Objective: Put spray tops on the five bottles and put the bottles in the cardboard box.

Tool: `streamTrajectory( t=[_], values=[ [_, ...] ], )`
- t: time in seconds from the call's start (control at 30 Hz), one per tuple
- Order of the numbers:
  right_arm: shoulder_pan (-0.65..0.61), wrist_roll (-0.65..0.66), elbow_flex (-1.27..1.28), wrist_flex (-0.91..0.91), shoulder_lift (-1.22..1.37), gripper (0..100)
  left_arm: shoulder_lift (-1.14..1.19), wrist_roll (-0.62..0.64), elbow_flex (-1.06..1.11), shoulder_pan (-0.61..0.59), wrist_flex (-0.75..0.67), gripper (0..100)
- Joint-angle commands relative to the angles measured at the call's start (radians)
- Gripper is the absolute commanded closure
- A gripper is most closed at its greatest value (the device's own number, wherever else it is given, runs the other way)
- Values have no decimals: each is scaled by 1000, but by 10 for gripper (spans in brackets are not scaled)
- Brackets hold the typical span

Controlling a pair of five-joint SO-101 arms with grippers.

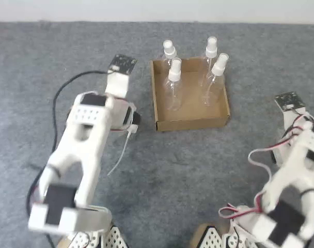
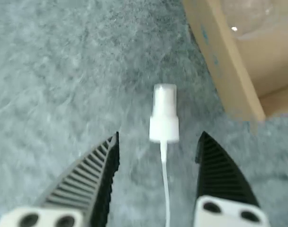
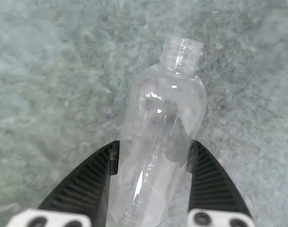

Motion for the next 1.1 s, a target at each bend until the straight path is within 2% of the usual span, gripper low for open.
streamTrajectory(
  t=[0.0, 0.23, 0.4, 0.57, 0.73, 0.87, 1.0, 1.07],
  values=[
    [12, 14, -115, -22, 104, 868, 141, 0, -176, 6, 11, 757],
    [12, 14, -198, -24, 265, 868, 382, -5, -331, 15, 11, 769],
    [13, 14, -210, -25, 289, 868, 463, -5, -363, 44, 11, 848],
    [19, 14, -210, -45, 288, 868, 459, -3, -366, 28, 14, 981],
    [38, 14, -210, -13, 286, 845, 351, 0, -361, 21, 132, 991],
    [36, 12, -210, 10, 285, 733, 166, 8, -312, 23, 216, 991],
    [22, 8, -229, 10, 283, 639, -69, 38, -150, 32, 212, 991],
    [10, 6, -272, 42, 285, 626, -173, 46, -48, 38, 172, 991]
  ],
)
